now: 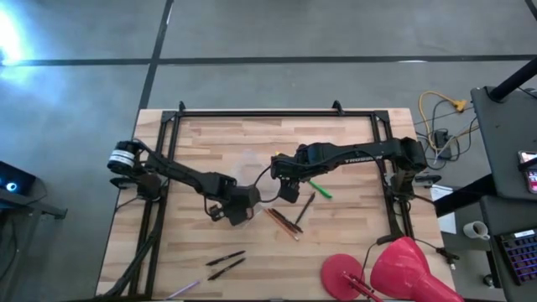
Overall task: Pick & place school supplies into a supply box
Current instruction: Put the black scissors into the transparent supply box
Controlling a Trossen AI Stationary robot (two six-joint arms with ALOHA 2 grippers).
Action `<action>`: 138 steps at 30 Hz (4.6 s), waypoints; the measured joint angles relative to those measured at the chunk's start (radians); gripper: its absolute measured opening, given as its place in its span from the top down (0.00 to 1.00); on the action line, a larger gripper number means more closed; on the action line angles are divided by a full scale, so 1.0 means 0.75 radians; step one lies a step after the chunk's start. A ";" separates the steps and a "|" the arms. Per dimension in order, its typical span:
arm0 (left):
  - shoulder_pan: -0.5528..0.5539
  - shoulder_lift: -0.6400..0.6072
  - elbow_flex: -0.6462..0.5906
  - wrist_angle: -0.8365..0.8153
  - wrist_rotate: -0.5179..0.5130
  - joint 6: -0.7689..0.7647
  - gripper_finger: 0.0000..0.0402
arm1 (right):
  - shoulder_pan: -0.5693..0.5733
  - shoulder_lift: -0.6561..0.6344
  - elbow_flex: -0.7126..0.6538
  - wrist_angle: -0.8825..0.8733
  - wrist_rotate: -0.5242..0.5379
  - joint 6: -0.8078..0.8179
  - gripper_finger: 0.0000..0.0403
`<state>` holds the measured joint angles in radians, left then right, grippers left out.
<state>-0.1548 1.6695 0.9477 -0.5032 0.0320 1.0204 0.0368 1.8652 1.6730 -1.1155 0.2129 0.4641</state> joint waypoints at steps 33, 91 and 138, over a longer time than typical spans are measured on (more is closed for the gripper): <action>0.007 0.017 0.002 0.145 -0.263 -0.245 0.54 | 0.000 0.000 -0.001 0.068 -0.004 0.008 0.39; 0.129 0.188 -0.001 0.001 -0.036 -0.220 0.75 | 0.000 0.001 -0.064 0.172 -0.016 0.069 0.41; 0.139 -0.001 0.049 -0.054 -0.149 -0.643 0.51 | 0.000 -0.075 -0.064 0.191 0.070 -0.026 0.44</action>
<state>-0.0505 1.6688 0.9844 -0.5440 -0.0799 0.5381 0.0366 1.8088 1.6249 -0.9722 0.2653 0.4442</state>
